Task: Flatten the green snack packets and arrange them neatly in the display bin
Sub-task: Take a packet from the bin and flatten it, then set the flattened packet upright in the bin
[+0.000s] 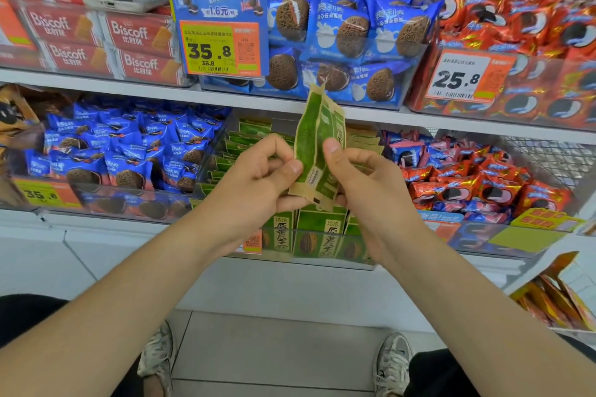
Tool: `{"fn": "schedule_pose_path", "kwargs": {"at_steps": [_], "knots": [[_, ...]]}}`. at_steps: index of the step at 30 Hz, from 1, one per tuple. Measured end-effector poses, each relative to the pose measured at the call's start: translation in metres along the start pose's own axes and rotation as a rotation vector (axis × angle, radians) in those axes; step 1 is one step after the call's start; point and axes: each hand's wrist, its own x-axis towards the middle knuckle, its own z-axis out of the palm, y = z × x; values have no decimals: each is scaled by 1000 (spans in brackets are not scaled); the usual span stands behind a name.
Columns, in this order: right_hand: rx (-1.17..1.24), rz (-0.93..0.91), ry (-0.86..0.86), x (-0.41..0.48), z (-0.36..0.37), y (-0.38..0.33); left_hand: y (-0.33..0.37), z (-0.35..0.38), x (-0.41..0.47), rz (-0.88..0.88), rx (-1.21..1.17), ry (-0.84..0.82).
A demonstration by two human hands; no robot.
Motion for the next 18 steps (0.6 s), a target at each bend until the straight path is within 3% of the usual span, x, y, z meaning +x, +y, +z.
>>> {"fn": "schedule_pose_path", "kwargs": {"at_steps": [4, 9, 13, 18], "knots": [[194, 119, -120, -2, -2, -7, 8, 5, -1, -101, -255, 19], [20, 3, -30, -5, 1, -11, 6, 4, 0, -144, -139, 21], [278, 140, -114, -1, 0, -9, 0, 3, 5, -129, -268, 102], [308, 149, -259, -4, -4, -7, -1, 1, 6, -119, -441, 157]]}}
